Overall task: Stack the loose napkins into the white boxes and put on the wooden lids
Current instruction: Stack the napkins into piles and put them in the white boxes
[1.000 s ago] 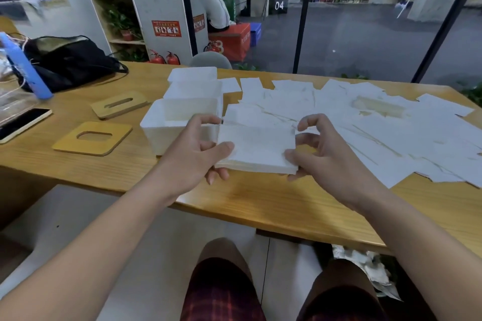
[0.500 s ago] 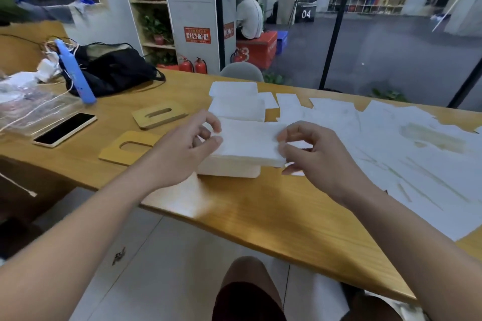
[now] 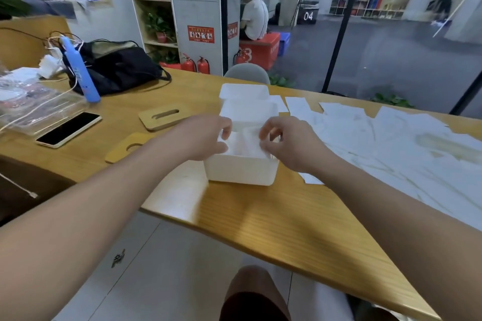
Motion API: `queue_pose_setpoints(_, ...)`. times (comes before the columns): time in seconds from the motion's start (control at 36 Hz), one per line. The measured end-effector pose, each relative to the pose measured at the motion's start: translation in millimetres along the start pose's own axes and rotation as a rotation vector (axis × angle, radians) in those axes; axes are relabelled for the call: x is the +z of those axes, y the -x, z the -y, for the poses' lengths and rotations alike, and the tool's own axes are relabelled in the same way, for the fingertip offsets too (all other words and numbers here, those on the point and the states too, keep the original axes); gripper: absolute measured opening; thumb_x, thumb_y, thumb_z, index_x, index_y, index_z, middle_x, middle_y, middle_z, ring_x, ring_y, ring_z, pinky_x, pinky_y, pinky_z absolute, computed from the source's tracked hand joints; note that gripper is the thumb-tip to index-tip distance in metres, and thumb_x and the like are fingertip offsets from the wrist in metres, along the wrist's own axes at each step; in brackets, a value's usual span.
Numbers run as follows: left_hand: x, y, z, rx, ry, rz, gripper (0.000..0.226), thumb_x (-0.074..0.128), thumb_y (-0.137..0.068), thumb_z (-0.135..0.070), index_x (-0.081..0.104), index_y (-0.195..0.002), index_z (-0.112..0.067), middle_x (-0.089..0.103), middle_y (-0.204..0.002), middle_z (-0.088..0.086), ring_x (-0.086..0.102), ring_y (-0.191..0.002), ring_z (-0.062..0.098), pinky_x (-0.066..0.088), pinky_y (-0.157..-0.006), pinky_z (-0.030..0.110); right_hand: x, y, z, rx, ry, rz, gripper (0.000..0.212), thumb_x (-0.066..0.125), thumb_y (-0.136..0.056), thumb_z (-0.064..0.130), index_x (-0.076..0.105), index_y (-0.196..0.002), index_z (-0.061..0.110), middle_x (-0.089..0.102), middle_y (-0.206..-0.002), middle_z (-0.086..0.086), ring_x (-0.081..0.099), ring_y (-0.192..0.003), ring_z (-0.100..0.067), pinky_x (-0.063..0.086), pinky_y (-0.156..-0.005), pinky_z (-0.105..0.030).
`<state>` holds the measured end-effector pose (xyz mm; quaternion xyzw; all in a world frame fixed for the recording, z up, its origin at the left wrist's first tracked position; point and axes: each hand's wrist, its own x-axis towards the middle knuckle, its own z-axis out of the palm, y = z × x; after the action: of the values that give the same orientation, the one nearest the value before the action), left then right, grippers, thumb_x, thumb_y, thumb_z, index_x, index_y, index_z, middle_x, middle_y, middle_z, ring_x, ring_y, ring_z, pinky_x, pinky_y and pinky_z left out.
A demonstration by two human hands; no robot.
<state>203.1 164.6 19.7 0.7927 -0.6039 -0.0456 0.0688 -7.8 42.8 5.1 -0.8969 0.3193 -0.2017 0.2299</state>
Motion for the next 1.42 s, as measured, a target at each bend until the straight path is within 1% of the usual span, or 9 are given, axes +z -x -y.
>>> queue_pose_setpoints(0.22,2.0,-22.1,-5.7,-0.022,-0.193,0.086,0.026,0.07,-0.103,-0.048,0.063,-0.115,-0.026,0.061,-0.098,-0.005,0.06,-0.09,0.019,0.044,-0.066,0.033,8.0,-9.7,3.1,0.024,0.277,-0.01,0.009,0.074,-0.095,0.034,0.066,-0.092,0.031,0.065,-0.088,0.015,0.064,-0.093,-0.015,0.037,-0.092,-0.04)
queue_pose_setpoints(0.39,3.0,-22.5,1.3,0.012,-0.223,0.09,0.043,0.063,-0.102,-0.064,0.075,-0.129,-0.034,0.067,-0.124,-0.006,0.046,-0.132,0.023,0.047,-0.097,0.039,5.4,-9.7,-0.3,-0.043,0.526,-0.138,0.022,0.078,-0.089,0.048,0.073,-0.099,0.03,0.072,-0.092,0.007,0.06,-0.091,-0.021,0.032,-0.086,-0.038)
queue_pose_setpoints(0.5,3.0,-24.6,2.6,0.115,-0.289,-0.053,0.042,0.063,-0.102,-0.064,0.075,-0.131,-0.036,0.069,-0.118,-0.011,0.048,-0.122,0.021,0.039,-0.1,0.041,4.8,-16.2,1.7,-0.099,0.484,-0.089,0.031,0.083,-0.085,0.056,0.075,-0.106,0.034,0.069,-0.102,0.009,0.052,-0.107,-0.021,0.031,-0.089,-0.039)
queue_pose_setpoints(0.69,5.6,-30.0,4.3,0.092,-0.167,0.013,0.043,0.068,-0.094,-0.072,0.08,-0.115,-0.036,0.075,-0.11,-0.021,0.053,-0.118,0.01,0.029,-0.108,0.039,6.6,-31.9,3.2,-0.048,0.484,0.106,0.036,0.085,-0.084,0.055,0.077,-0.11,0.031,0.074,-0.106,0.012,0.057,-0.109,-0.021,0.027,-0.092,-0.041)
queue_pose_setpoints(0.94,-9.5,-21.6,-18.4,0.157,-0.064,-0.217,0.019,0.075,-0.099,-0.052,0.08,-0.108,-0.036,0.071,-0.099,-0.023,0.058,-0.107,0.009,0.032,-0.093,0.032,-24.3,-13.7,6.4,-0.034,0.147,0.052,0.041,0.091,-0.081,0.049,0.079,-0.116,0.031,0.072,-0.122,0.018,0.06,-0.114,-0.011,0.045,-0.11,-0.046)
queue_pose_setpoints(1.03,-16.0,-17.5,-43.6,0.211,0.092,-0.258,0.015,0.076,-0.099,-0.045,0.081,-0.111,-0.035,0.074,-0.101,-0.021,0.064,-0.1,0.004,0.044,-0.074,0.021,-39.5,1.2,1.3,-0.07,0.08,0.01,0.037,0.09,-0.084,0.046,0.079,-0.116,0.031,0.068,-0.111,0.023,0.059,-0.108,-0.007,0.048,-0.106,-0.045)
queue_pose_setpoints(1.08,-14.7,-15.8,-64.6,0.256,0.142,-0.273,0.012,0.075,-0.1,-0.044,0.08,-0.109,-0.038,0.075,-0.099,-0.022,0.063,-0.096,0.001,0.042,-0.07,0.018,-50.2,12.2,-11.4,-0.083,0.049,-0.037,0.033,0.089,-0.086,0.045,0.079,-0.115,0.033,0.065,-0.105,0.028,0.059,-0.099,-0.001,0.048,-0.094,-0.03)
queue_pose_setpoints(1.17,-6.5,-15.5,-98.7,0.335,0.177,-0.29,0.01,0.073,-0.101,-0.043,0.081,-0.104,-0.037,0.074,-0.095,-0.022,0.063,-0.093,0.002,0.044,-0.071,0.02,-64.7,32.0,-40.8,-0.068,0.04,-0.091,0.025,0.088,-0.088,0.043,0.079,-0.11,0.037,0.069,-0.104,0.029,0.059,-0.094,0.005,0.043,-0.076,-0.019)
queue_pose_setpoints(1.42,53.1,-39.0,-186.2,0.465,0.146,-0.189,0.012,0.07,-0.103,-0.041,0.078,-0.106,-0.034,0.072,-0.097,-0.02,0.06,-0.094,0.004,0.042,-0.073,0.021,-81.9,103.5,-148.5,0.109,-0.032,-0.126,0.016,0.086,-0.089,0.033,0.078,-0.102,0.037,0.075,-0.099,0.026,0.06,-0.092,0.007,0.042,-0.073,-0.012)
